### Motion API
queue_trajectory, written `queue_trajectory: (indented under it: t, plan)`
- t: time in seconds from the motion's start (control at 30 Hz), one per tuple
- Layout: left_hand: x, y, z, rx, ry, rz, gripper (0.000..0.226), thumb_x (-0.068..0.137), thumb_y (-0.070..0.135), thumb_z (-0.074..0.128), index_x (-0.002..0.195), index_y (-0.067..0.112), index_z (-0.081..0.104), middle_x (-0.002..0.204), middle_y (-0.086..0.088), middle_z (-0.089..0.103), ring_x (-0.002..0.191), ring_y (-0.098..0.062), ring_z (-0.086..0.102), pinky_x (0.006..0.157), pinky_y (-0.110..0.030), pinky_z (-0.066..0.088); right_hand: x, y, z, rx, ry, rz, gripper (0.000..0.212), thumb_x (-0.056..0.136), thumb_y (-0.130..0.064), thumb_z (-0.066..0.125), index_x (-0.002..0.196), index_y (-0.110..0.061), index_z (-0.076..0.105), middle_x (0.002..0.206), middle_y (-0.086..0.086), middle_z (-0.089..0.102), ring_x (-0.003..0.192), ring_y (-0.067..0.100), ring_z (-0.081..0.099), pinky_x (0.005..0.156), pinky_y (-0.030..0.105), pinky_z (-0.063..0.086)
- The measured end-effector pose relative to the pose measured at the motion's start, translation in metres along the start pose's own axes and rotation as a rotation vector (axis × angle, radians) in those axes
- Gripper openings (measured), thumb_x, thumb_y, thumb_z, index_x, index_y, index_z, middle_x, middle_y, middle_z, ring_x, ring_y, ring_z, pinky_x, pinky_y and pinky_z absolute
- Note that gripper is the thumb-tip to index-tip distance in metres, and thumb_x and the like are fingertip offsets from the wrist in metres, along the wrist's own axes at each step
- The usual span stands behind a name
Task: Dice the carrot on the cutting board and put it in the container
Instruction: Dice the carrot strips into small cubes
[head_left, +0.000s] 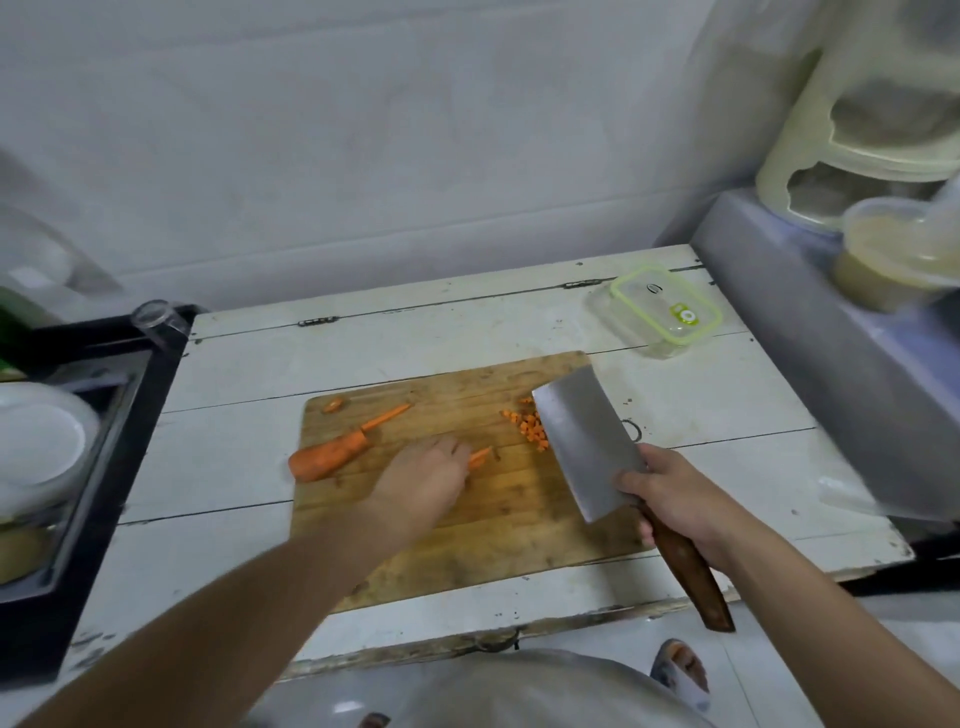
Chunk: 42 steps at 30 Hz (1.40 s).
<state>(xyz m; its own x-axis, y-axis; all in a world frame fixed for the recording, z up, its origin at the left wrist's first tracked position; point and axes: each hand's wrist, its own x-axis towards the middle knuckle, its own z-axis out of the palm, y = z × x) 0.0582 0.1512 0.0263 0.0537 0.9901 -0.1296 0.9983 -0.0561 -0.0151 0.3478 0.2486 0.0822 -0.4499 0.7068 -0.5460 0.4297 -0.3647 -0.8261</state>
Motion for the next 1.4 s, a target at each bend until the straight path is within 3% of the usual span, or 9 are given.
queue_trajectory:
  t: [0.07, 0.23, 0.37, 0.53, 0.7, 0.93, 1.07, 1.2, 1.4]
  plan:
    - [-0.003, 0.013, 0.001, -0.131, -0.004, -0.235, 0.025, 0.104, 0.03, 0.05, 0.123, 0.017, 0.059, 0.122, -0.005, 0.059, 0.117, -0.026, 0.056, 0.099, -0.039, 0.049, 0.0, -0.004, 0.005, -0.038, -0.005, 0.005, 0.014, 0.099, -0.007, 0.052, 0.11, -0.012, 0.06, 0.06, 0.004, 0.058, 0.043, 0.023, 0.046, 0.046, 0.03, 0.043]
    - [-0.016, 0.032, 0.012, -0.263, 0.084, -0.486, 0.044, 0.1, 0.042, 0.058, 0.139, 0.022, 0.052, 0.136, -0.002, 0.049, 0.13, -0.023, 0.042, 0.107, -0.04, 0.042, 0.006, -0.013, 0.028, -0.373, 0.028, -0.098, 0.009, 0.096, -0.009, 0.049, 0.098, -0.016, 0.054, 0.059, 0.006, 0.055, 0.04, 0.025, 0.051, 0.04, 0.022, 0.038]
    - [-0.019, 0.037, 0.02, -0.337, 0.163, -0.56, 0.038, 0.101, 0.036, 0.057, 0.138, 0.024, 0.054, 0.133, 0.0, 0.051, 0.125, -0.022, 0.043, 0.106, -0.039, 0.042, 0.023, -0.017, 0.059, -0.968, 0.152, -0.341, 0.02, 0.093, -0.022, 0.047, 0.109, -0.019, 0.058, 0.091, 0.009, 0.069, 0.084, 0.035, 0.065, 0.068, 0.033, 0.052]
    - [-0.02, 0.031, 0.027, -0.4, 0.239, -0.567, 0.037, 0.1, 0.031, 0.059, 0.136, 0.025, 0.059, 0.128, 0.001, 0.055, 0.117, -0.02, 0.044, 0.104, -0.035, 0.042, 0.023, -0.032, 0.102, -1.206, 0.161, -0.323, 0.037, 0.094, 0.002, 0.038, 0.125, -0.016, 0.047, 0.101, 0.011, 0.068, 0.088, 0.034, 0.067, 0.065, 0.036, 0.045]
    - [-0.021, 0.025, 0.031, -0.389, 0.264, -0.531, 0.037, 0.099, 0.034, 0.06, 0.136, 0.029, 0.059, 0.126, 0.004, 0.056, 0.116, -0.018, 0.044, 0.104, -0.037, 0.043, 0.014, -0.024, 0.114, -1.183, 0.092, -0.325, 0.024, 0.099, -0.007, 0.042, 0.12, -0.019, 0.047, 0.089, 0.007, 0.067, 0.082, 0.03, 0.067, 0.064, 0.039, 0.052]
    - [-0.017, 0.027, 0.036, -0.299, 0.312, -0.409, 0.027, 0.102, 0.03, 0.058, 0.123, 0.019, 0.07, 0.113, 0.003, 0.063, 0.108, -0.016, 0.05, 0.095, -0.03, 0.047, 0.019, -0.019, 0.101, -1.046, 0.173, -0.322, 0.021, 0.102, -0.015, 0.043, 0.121, -0.021, 0.051, 0.094, 0.006, 0.067, 0.083, 0.029, 0.067, 0.071, 0.042, 0.058]
    - [-0.007, 0.055, 0.03, -0.334, 0.299, -0.331, 0.039, 0.102, 0.036, 0.056, 0.139, 0.022, 0.06, 0.123, 0.002, 0.06, 0.117, -0.015, 0.048, 0.103, -0.029, 0.044, 0.014, -0.015, 0.078, -1.054, 0.221, -0.293, 0.024, 0.101, -0.021, 0.041, 0.123, -0.022, 0.05, 0.099, 0.009, 0.068, 0.088, 0.033, 0.066, 0.075, 0.042, 0.057]
    - [-0.014, 0.062, 0.035, -0.352, 0.333, -0.383, 0.046, 0.101, 0.04, 0.057, 0.144, 0.025, 0.055, 0.131, 0.005, 0.058, 0.122, -0.015, 0.047, 0.104, -0.034, 0.044, 0.007, -0.009, 0.066, -1.054, 0.239, -0.257, 0.022, 0.102, -0.021, 0.042, 0.123, -0.02, 0.049, 0.099, 0.011, 0.068, 0.088, 0.034, 0.066, 0.076, 0.044, 0.057]
    - [-0.02, 0.059, 0.046, -0.361, 0.456, -0.327, 0.029, 0.091, 0.015, 0.07, 0.117, 0.027, 0.074, 0.114, 0.008, 0.066, 0.106, -0.019, 0.057, 0.084, -0.042, 0.05, 0.006, -0.007, 0.1, -1.064, 0.21, -0.299, 0.019, 0.102, -0.017, 0.043, 0.12, -0.022, 0.047, 0.096, 0.008, 0.067, 0.085, 0.03, 0.065, 0.064, 0.037, 0.049]
